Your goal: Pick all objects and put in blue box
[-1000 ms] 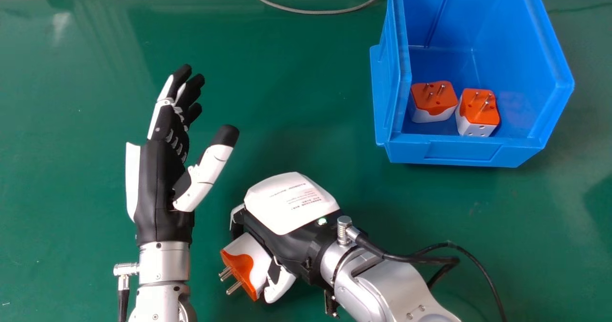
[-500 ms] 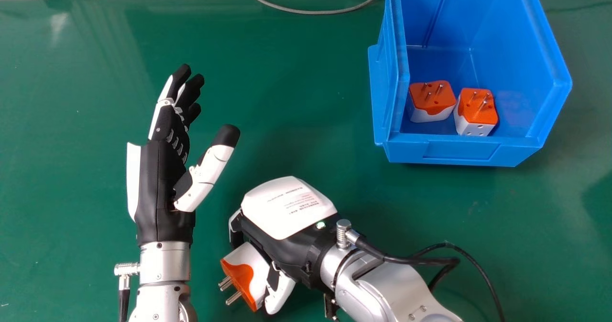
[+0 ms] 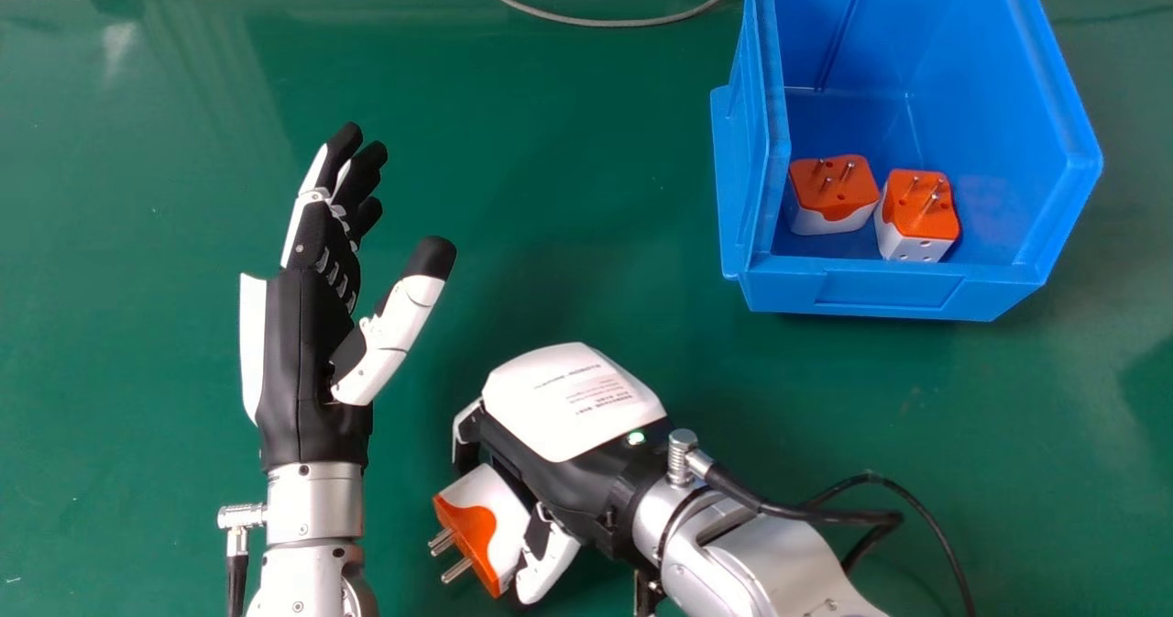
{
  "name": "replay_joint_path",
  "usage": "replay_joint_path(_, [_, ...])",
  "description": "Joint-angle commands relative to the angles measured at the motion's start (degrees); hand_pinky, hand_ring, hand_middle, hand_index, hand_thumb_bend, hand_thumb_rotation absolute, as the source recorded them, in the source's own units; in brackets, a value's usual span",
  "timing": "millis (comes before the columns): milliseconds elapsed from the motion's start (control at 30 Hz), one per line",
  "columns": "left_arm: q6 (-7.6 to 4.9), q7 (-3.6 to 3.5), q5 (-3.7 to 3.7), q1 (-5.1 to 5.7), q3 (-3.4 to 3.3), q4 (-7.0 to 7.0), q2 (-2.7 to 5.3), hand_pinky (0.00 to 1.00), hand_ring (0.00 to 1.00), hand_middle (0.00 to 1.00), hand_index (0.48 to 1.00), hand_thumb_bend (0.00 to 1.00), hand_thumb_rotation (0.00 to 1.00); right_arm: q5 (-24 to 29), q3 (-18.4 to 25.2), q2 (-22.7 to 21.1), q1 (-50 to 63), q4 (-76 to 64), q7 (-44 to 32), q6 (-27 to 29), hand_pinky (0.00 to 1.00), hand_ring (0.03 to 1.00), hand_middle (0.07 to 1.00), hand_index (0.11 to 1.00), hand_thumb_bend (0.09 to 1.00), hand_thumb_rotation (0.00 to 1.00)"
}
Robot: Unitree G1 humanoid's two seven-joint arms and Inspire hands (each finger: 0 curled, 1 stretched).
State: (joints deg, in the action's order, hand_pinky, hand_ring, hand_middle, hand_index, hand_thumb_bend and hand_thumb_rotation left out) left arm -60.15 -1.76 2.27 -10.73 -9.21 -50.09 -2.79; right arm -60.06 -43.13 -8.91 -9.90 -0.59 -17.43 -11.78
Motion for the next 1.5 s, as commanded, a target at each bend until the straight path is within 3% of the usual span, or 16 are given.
replay_joint_path(0, [-0.87,0.14,-0.32,-0.41,0.24,0.61,0.14,0.91,0.91,0.88,0.891,0.83,0.56,0.52,1.21,-0.89,0.92,-1.45,-0.99,-0.83,0.19,0.407,0.501,0.491,0.517,0.0])
replay_joint_path(267, [-0.93,-0.08,-0.07,-0.3,0.27,0.62,0.21,0.91,0.91,0.88,0.89,0.84,0.56,1.25,3.09,-1.66,2.88,-5.14,-1.71,-1.8,0.18,0.411,0.498,0.491,0.517,0.0])
replay_joint_path(367, [-0.96,0.34,-0.39,-0.25,0.21,0.6,0.24,0.91,0.91,0.88,0.889,0.84,0.56,1.43,4.03,-1.68,3.75,-6.42,-1.47,-2.47,0.18,0.413,0.497,0.491,0.517,0.0])
replay_joint_path(467, [-0.9,0.06,-0.02,-0.2,0.28,0.69,0.32,0.91,0.91,0.88,0.889,0.84,0.56,1.22,4.91,-2.17,4.46,-7.63,-0.74,-2.75,0.18,0.415,0.496,0.491,0.517,0.0])
replay_joint_path(600, [-0.58,0.08,-0.06,-0.05,0.37,0.89,0.35,0.91,0.91,0.88,0.888,0.84,0.56,1.14,6.45,-2.86,5.67,-9.71,-0.09,-3.01,0.18,0.415,0.497,0.49,0.517,0.0])
replay_joint_path(733, [-0.76,0.57,-0.64,-0.07,0.37,0.87,0.25,0.91,0.91,0.88,0.888,0.84,0.56,1.39,7.79,-3.47,6.49,-11.18,0.22,-2.59,0.18,0.417,0.497,0.489,0.516,0.0])
replay_joint_path(900, [-0.79,0.22,-0.16,-0.13,0.44,0.88,0.23,0.91,0.91,0.88,0.889,0.83,0.56,1.64,8.95,-3.12,7.18,-11.97,0.62,-2.61,0.17,0.42,0.496,0.488,0.517,0.0])
replay_joint_path(1033, [-0.76,0.66,-0.72,-0.11,0.43,0.79,0.09,0.91,0.91,0.88,0.888,0.83,0.56,2.18,9.77,-2.51,8.03,-11.99,3.18,-2.01,0.17,0.422,0.495,0.486,0.517,0.0])
replay_joint_path(1200, [-0.66,0.06,-0.1,-0.03,0.53,0.93,0.23,0.91,0.91,0.88,0.888,0.84,0.56,1.9,10.43,-2.42,8.67,-11.88,6.55,-1.68,0.18,0.418,0.495,0.485,0.517,0.0])
replay_joint_path(1333, [-0.77,0.44,-0.55,0.01,0.54,0.88,0.25,0.92,0.91,0.88,0.889,0.84,0.56,1.98,11.05,-2.36,9.31,-12.19,9.13,-1.64,0.19,0.413,0.495,0.486,0.517,0.0])
replay_joint_path(1400, [-0.81,0.23,-0.27,0.02,0.57,0.89,0.34,0.92,0.91,0.89,0.888,0.84,0.56,1.88,11.24,-2.61,9.52,-12.42,10.03,-1.32,0.19,0.412,0.495,0.485,0.517,0.0])
replay_joint_path(1467, [-0.86,0.47,-0.48,0.02,0.54,0.85,0.34,0.92,0.91,0.89,0.889,0.84,0.56,1.6,11.38,-2.95,9.69,-12.29,11.85,-0.38,0.2,0.4,0.485,0.496,0.515,0.0])
